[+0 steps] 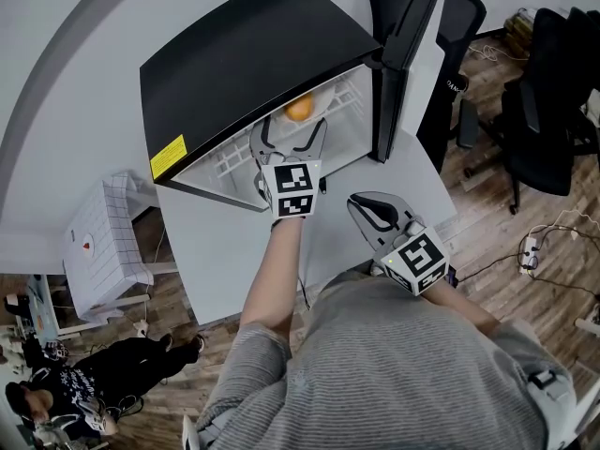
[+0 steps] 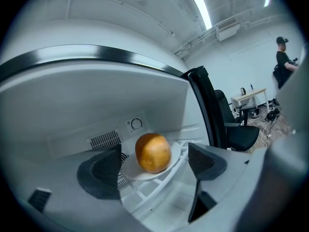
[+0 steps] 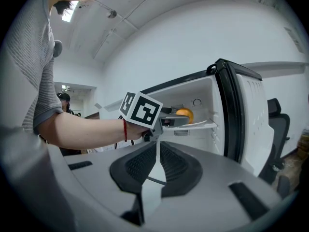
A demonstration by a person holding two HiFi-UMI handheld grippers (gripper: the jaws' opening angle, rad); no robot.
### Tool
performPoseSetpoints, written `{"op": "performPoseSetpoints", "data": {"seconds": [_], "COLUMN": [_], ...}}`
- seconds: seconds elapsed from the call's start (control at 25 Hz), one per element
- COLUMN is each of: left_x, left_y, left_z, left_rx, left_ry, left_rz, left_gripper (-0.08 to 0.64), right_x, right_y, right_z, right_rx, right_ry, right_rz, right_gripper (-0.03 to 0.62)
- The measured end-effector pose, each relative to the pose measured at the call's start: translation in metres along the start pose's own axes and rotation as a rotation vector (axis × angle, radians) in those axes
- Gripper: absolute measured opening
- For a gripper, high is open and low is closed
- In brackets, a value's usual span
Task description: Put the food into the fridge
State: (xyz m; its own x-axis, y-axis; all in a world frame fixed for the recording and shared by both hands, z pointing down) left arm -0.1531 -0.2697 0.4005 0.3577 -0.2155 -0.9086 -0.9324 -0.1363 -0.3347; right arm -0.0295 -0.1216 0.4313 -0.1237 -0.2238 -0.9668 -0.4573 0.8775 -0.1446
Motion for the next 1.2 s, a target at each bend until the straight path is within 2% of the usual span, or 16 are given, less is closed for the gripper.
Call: {"op": "performPoseSetpoints", "data": {"seconds": [0.4, 0.56, 0.64, 0.92, 1.08, 1.2], "left_x": [0.008, 0.003, 0.003, 0.008, 0.008, 0.009], "left_y": [0.0, -0.002, -0.002, 0.001, 0.004, 0.002], "left_z": [0.015, 0.019, 0.021, 0.029, 0.033, 0.036], "left_rx": [0.03, 0.031, 0.031, 0.054, 0.059, 0.052], "left_ry": [-0.025, 0.001, 0.0, -0.021, -0.022, -0.027], "left_rz": [0.007, 0.0, -0.003, 0.015, 0.04, 0.05], "left_gripper": [0.437, 0.43, 0.381, 0.094, 0.016, 0.011], "right_x": [-0.001, 0.001, 0.001, 0.003, 0.001, 0.0], "right_y": [0.001, 0.003, 0.003, 0.002, 0.002, 0.002], "right_z": [0.002, 0.003, 0.003, 0.004, 0.005, 0.005], "right_rx": [0.005, 0.008, 0.01, 0.009, 0.008, 0.01], "right_ry": [-0.003, -0.005, -0.007, -0.011, -0.01, -0.008], "right_rz": [-0.005, 0.001, 0.002, 0.003, 0.0, 0.002], "right_gripper": [0.014, 0.014, 0.014, 0.014, 0.014, 0.014]}}
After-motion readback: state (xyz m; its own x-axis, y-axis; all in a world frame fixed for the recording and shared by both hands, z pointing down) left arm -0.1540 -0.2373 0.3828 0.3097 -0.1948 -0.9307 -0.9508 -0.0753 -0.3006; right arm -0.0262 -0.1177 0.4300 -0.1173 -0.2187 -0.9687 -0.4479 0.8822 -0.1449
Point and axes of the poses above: the fingertips, and each gripper's own axes: z backward along the fingers, y to its left, x out of its top, the point moved 1 cm from there along z, backward along the fingers, and after that the axes turned 4 degrees about y, right-handed, at the moved point
